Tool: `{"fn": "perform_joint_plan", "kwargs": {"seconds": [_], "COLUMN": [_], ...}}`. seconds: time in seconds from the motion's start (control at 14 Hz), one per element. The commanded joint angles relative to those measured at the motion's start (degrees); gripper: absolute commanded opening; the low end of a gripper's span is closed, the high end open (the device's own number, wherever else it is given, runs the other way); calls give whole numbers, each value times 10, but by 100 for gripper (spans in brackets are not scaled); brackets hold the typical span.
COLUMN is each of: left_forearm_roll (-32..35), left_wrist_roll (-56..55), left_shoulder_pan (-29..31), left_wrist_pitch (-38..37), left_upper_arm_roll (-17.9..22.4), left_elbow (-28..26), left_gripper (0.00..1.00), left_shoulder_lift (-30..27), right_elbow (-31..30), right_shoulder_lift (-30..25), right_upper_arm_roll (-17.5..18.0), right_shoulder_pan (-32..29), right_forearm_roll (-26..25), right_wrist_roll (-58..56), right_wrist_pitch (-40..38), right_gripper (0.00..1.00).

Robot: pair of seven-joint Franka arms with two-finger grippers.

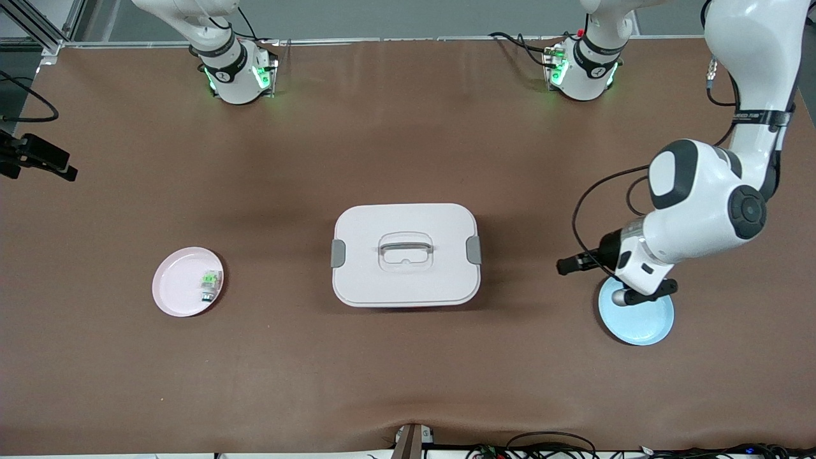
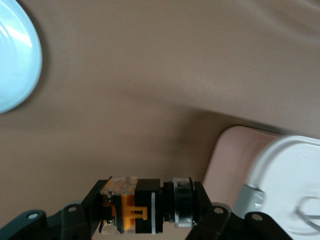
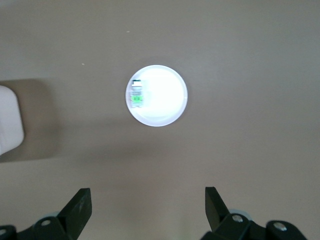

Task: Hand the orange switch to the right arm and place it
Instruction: 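Lift the orange switch with the left gripper toward the white box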

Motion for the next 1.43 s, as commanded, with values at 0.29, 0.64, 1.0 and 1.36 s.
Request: {"fn": "perform_joint_plan", "kwargs": {"seconds": [0.29,0.64,1.0,1.36], "left_forearm_roll": [-19,-18,-17,-18], "left_wrist_roll": [-202,-378,-538,-683], "left_shoulder_pan": [-6,-69,-148,-209], "left_wrist_pitch": [-9,-8,-5,1], "left_upper_arm_roll": [-85,-97,-96,-96], "left_elbow": [37,88,158,195], "left_gripper": [14,13,10,10], "left_shoulder_lift": [-1,21,68,87], "right_elbow": [11,14,2,-116], "right_shoulder_lift": [-6,15,16,-41], "right_upper_arm_roll": [5,1,0,2], "right_shoulder_pan": [2,-8,-16,-8], "right_forearm_roll": [-22,-20,76,241], "right_wrist_roll": [-13,-15,34,78], "right_wrist_pitch": [-15,-21,-40,61], "right_gripper": [100,100,100,100]}}
